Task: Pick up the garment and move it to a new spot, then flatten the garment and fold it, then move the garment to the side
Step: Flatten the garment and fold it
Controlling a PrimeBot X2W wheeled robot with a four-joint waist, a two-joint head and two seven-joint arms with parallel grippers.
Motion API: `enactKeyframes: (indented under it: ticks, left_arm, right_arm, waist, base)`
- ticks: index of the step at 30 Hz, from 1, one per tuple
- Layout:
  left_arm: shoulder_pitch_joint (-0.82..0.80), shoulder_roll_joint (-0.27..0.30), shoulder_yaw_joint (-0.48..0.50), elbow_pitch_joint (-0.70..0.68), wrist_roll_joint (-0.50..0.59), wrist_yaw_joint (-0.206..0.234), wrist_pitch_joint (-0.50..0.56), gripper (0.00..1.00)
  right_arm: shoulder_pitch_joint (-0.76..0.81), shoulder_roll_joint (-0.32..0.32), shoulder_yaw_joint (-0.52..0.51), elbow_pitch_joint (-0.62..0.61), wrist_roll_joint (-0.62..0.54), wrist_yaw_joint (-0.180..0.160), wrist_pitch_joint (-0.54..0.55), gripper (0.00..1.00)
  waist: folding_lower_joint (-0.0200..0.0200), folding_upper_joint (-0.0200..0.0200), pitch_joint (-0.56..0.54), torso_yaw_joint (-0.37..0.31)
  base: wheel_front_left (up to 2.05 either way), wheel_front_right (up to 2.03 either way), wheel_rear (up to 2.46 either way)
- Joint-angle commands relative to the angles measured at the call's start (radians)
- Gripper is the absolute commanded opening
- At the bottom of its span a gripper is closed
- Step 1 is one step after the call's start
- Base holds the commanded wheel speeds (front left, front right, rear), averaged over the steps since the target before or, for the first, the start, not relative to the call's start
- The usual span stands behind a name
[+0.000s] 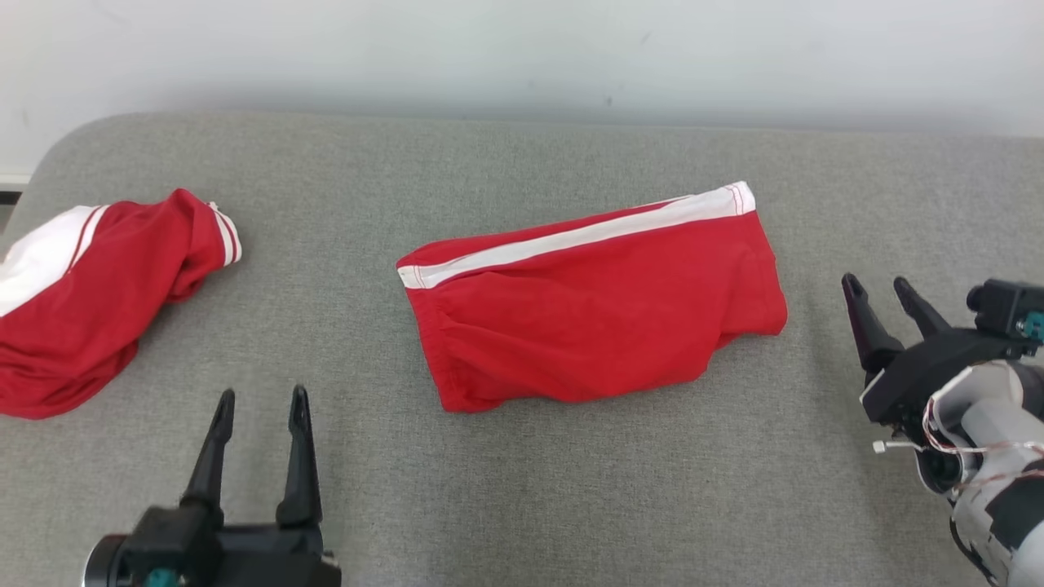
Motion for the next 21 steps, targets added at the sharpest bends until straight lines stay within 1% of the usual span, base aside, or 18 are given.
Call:
enactKeyframes:
  ticks: [1, 3, 5, 10, 21]
  left_arm:
    - [0.031, -0.008, 0.004, -0.018, 0.03, 0.0, -0.002, 1.0]
    - [0.06, -0.013, 0.013, -0.025, 0.043, -0.003, -0.003, 1.0]
    - [0.074, -0.016, 0.026, -0.026, 0.031, 0.001, -0.003, 1.0]
    - [0.075, -0.018, 0.003, -0.025, -0.012, 0.016, -0.003, 1.0]
    - [0.021, -0.018, -0.052, -0.028, -0.052, 0.034, -0.003, 1.0]
  right_arm:
    - [0.02, 0.006, -0.023, -0.011, -0.02, -0.002, -0.002, 1.0]
    - [0.036, 0.017, -0.048, -0.02, -0.048, -0.002, -0.002, 1.0]
    - [0.038, 0.022, -0.068, -0.023, -0.072, -0.002, -0.002, 1.0]
    - [-0.01, 0.036, -0.076, -0.001, -0.123, -0.002, -0.002, 1.0]
    - [-0.199, 0.062, -0.049, 0.181, -0.166, -0.002, 0.126, 1.0]
  waist:
    - [0.0003, 0.0001, -0.007, 0.005]
    - [0.0003, 0.0001, -0.009, 0.008]
    - [0.0003, 0.0001, -0.01, 0.014]
    - [0.0003, 0.0001, 0.006, 0.043]
    - [0.0003, 0.0001, 0.087, 0.132]
  base:
    - [0.0, 0.0, 0.0]
    - [0.0, 0.0, 0.0]
    - [0.0, 0.0, 0.0]
    - [0.0, 0.0, 0.0]
    - [0.0, 0.0, 0.0]
